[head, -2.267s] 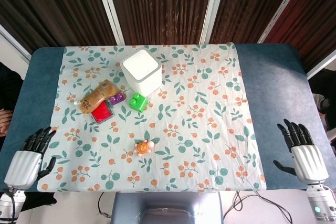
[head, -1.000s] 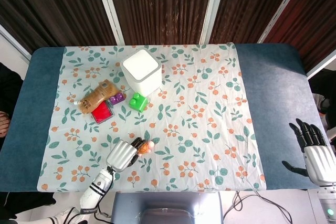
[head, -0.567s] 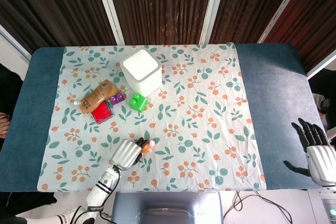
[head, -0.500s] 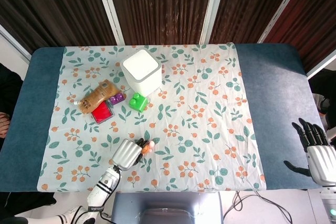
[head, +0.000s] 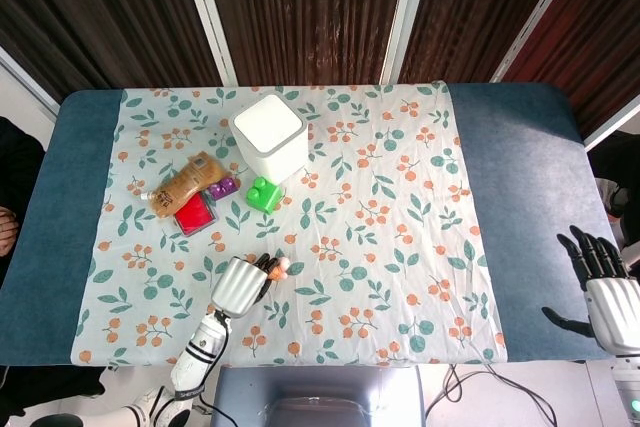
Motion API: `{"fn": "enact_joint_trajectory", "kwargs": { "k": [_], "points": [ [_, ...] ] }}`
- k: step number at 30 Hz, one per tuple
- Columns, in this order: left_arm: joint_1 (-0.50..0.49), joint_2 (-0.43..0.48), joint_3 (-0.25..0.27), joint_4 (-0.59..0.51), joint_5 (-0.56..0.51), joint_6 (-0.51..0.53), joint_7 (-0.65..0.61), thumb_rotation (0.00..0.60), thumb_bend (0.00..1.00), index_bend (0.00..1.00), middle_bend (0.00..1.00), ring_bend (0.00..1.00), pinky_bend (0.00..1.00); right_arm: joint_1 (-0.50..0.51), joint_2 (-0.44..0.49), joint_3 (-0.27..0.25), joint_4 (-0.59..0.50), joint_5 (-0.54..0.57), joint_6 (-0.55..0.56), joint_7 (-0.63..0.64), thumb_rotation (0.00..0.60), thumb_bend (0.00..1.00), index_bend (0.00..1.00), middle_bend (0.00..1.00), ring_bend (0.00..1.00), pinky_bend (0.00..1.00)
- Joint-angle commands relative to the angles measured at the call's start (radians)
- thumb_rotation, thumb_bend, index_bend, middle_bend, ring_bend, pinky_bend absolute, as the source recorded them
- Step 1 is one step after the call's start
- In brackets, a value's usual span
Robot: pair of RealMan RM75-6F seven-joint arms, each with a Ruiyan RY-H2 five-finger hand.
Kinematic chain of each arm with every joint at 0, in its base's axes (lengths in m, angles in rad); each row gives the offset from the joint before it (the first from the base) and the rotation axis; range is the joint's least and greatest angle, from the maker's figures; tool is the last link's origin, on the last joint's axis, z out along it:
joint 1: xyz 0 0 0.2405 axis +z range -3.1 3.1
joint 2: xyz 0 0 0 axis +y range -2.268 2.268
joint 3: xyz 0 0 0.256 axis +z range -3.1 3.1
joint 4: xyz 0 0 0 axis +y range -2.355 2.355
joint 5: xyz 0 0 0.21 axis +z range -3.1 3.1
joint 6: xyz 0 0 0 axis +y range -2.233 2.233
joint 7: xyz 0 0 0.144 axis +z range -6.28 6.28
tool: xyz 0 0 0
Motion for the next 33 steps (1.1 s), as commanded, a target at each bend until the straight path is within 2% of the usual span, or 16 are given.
{"fn": "enact_joint_trajectory", "kwargs": {
  "k": [1,3,4,8,15,19,23,26,30,33],
  "points": [
    [-0.008,-0.008,0.013,0.026,0.014,0.010,-0.029,0.600,0.45,0.83,0.87,1.00,1.00,0.000,0.000,0.000,-0.001,-0.001,0.000,-0.002,0.600,0.18,0.00,0.00,0.00,0.00],
    [-0.011,0.002,0.023,0.027,0.017,0.001,-0.037,0.600,0.43,0.71,0.78,1.00,1.00,0.000,0.000,0.000,-0.002,-0.001,-0.001,-0.002,0.600,0.18,0.00,0.00,0.00,0.00],
    [-0.012,0.011,0.028,0.018,0.014,-0.010,-0.039,0.600,0.42,0.58,0.70,1.00,1.00,0.000,0.000,-0.001,-0.002,-0.001,-0.002,-0.001,0.600,0.18,0.00,0.00,0.00,0.00],
    [-0.012,0.044,0.035,-0.039,-0.004,-0.045,-0.029,0.600,0.39,0.31,0.47,1.00,1.00,-0.001,0.002,-0.002,-0.004,-0.002,-0.002,0.002,0.600,0.18,0.00,0.00,0.00,0.00],
    [-0.013,0.086,0.049,-0.121,-0.027,-0.096,0.045,0.600,0.39,0.15,0.25,1.00,1.00,-0.004,0.005,-0.004,-0.004,-0.011,0.004,0.005,0.600,0.18,0.00,0.00,0.00,0.00],
    [-0.011,0.093,0.051,-0.138,-0.029,-0.096,0.058,0.600,0.38,0.13,0.21,1.00,1.00,-0.003,0.007,-0.007,-0.004,-0.014,0.000,0.006,0.600,0.18,0.00,0.00,0.00,0.00],
    [-0.008,0.104,0.057,-0.177,-0.025,-0.087,0.062,0.600,0.38,0.15,0.24,1.00,1.00,-0.003,0.012,-0.009,-0.006,-0.016,-0.002,0.012,0.600,0.18,0.00,0.00,0.00,0.00],
    [-0.013,0.095,0.052,-0.164,-0.032,-0.098,0.068,0.600,0.38,0.22,0.28,1.00,1.00,-0.005,0.016,-0.010,-0.008,-0.019,0.003,0.018,0.600,0.18,0.00,0.00,0.00,0.00],
    [-0.020,0.068,0.048,-0.113,-0.024,-0.084,0.039,0.600,0.38,0.36,0.40,1.00,1.00,-0.007,0.020,-0.010,-0.007,-0.020,0.007,0.026,0.600,0.18,0.00,0.00,0.00,0.00],
    [-0.023,0.048,0.044,-0.068,-0.027,-0.081,0.021,0.600,0.38,0.39,0.44,1.00,1.00,-0.007,0.022,-0.010,-0.007,-0.018,0.005,0.029,0.600,0.18,0.00,0.00,0.00,0.00]
  ]
}}
